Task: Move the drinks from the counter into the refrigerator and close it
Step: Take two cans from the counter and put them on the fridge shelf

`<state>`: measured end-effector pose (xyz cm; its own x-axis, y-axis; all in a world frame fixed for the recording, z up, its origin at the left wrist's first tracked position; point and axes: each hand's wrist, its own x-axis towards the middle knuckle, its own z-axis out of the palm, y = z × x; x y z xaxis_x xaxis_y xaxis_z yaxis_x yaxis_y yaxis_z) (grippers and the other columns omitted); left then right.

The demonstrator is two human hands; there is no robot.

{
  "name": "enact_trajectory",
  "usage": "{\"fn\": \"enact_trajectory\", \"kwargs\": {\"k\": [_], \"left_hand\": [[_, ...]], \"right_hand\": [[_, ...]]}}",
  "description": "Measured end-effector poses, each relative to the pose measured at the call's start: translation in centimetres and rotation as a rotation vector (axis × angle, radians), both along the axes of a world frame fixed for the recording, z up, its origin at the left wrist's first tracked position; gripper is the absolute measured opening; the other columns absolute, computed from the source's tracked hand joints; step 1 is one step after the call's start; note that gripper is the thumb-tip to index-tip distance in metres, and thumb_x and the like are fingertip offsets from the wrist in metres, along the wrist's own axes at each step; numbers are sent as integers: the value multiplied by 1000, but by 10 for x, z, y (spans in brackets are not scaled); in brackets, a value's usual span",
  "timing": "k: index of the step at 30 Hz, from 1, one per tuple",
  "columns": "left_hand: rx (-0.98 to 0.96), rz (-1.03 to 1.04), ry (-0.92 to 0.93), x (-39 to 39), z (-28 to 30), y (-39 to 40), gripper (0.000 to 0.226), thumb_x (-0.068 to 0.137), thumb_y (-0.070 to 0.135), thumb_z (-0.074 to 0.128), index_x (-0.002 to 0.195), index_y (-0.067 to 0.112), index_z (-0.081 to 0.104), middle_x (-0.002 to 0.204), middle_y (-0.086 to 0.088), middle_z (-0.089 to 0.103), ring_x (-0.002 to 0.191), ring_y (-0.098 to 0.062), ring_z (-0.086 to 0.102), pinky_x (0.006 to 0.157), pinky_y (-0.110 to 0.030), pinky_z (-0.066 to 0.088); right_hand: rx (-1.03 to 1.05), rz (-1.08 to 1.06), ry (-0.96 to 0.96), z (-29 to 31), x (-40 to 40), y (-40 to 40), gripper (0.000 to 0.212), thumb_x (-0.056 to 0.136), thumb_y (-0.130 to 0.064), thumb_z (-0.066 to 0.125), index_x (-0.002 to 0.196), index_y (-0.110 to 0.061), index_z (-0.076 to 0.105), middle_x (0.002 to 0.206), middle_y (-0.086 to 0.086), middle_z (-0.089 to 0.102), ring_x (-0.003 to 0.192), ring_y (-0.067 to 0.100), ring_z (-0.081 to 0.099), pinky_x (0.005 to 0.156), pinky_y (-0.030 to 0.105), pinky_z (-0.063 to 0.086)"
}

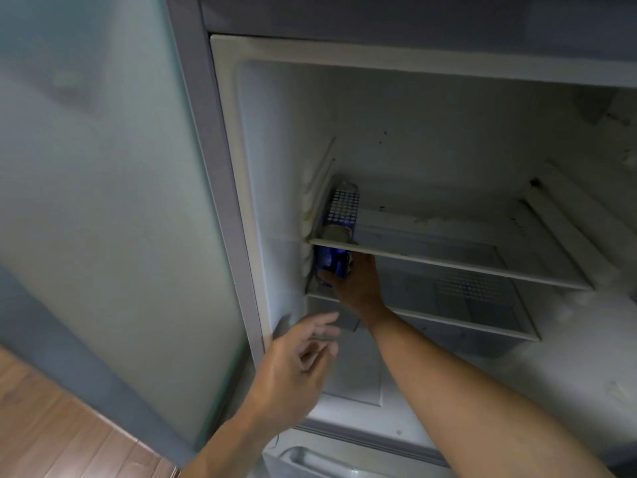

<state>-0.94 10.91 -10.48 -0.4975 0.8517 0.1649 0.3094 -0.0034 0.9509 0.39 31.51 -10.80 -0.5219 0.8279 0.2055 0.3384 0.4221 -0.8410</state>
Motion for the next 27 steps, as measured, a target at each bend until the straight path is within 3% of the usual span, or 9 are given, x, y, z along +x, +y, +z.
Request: {"fn": "enact_trajectory", "kwargs": {"k": [3,5,7,9,13,15,19,23,27], "left_hand": [[73,85,3,3,-5,-6,29,93,13,64,116,30,64,105,19,67,100,-7,68,80,-12,50],[100,135,25,3,-10,-7,19,92,12,65,107,25,67,104,19,67,97,-8,68,79,-14,51],[97,162,55,5,-14,-8,20,92,12,66,106,26,67,102,17,67,94,-9,68,76,-13,52],[89,183,64,7,-19,-6,24,91,9,66,108,27,67,99,17,67,91,-9,67,74,-14,53],[113,254,10,25,-19,3,25,91,6,64,104,27,67,97,22,66,80,-14,67,67,-24,56],[113,273,-12,42,-15,9,31,93,13,63,109,39,62,90,15,67,74,-17,66,64,-27,56],[136,225,-19,98,-3,18,47,91,4,59,108,47,54,91,18,64,75,-15,67,64,-38,59],[169,207,-123,163,11,14,55,87,-7,55,102,45,45,98,20,60,71,-16,69,52,-23,53],[207,87,-153,241,16,-9,65,93,-7,51,90,58,46,97,0,59,62,-12,65,53,-31,58]], "right_hand": [[-51,-13,-41,-3,-7,9,56,78,-12,80,128,-5,58,120,17,67,113,31,63,94,33,48],[-16,-22,-47,-5,-2,9,37,83,-8,72,118,0,60,104,19,71,101,33,67,74,17,39],[0,11,-12,-9,10,4,37,86,-3,64,123,-4,57,95,3,70,93,25,66,63,7,34],[-60,59,49,-9,28,-5,51,88,-3,61,137,-15,50,99,-21,58,97,11,60,70,-1,37],[-23,37,5,-11,84,-27,61,89,-19,66,145,-26,43,122,-15,53,115,7,55,92,22,46],[-21,1,-28,-14,120,-40,57,89,-25,66,142,-28,46,128,-10,58,117,7,56,94,23,47],[-37,-47,-25,-15,207,-73,46,90,-26,66,134,-32,53,110,-12,61,96,7,61,90,30,54],[-84,-146,-62,-18,311,-112,46,89,-31,67,132,-40,51,112,-16,62,90,1,60,88,27,55],[-100,-362,-16,-26,424,-166,37,90,-18,65,127,-24,61,100,-9,64,77,-1,58,78,11,49]]}}
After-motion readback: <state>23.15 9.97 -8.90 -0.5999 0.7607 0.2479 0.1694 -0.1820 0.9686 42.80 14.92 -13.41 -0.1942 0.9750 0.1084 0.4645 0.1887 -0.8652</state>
